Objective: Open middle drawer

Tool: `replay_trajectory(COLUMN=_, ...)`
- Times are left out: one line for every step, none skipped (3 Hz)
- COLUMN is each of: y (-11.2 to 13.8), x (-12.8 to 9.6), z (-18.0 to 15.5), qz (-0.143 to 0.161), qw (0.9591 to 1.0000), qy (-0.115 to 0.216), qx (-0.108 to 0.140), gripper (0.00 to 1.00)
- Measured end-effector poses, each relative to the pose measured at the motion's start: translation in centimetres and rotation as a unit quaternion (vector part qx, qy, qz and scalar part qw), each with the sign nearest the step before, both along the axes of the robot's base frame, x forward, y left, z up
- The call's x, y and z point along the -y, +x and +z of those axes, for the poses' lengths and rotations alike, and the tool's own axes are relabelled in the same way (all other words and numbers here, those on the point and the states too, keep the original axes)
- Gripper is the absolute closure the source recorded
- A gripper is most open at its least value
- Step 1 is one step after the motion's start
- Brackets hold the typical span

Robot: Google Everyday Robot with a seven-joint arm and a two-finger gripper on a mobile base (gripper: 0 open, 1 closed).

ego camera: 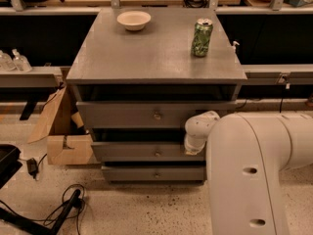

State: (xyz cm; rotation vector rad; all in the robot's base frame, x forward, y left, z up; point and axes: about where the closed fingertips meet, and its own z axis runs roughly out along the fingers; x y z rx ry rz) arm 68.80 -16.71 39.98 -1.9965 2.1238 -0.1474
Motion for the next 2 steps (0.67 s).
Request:
replay_trajectory(y=0.00, x=0.00, z=0.14, qz=0.000, qw=1.0000, qy=0.000, qx=0.000, gripper=1.00)
replay_trajectory(y=0.00, x=0.00, z=0.21, qz=0.000, qw=1.0000, qy=0.000, qx=0.000, gripper=1.00)
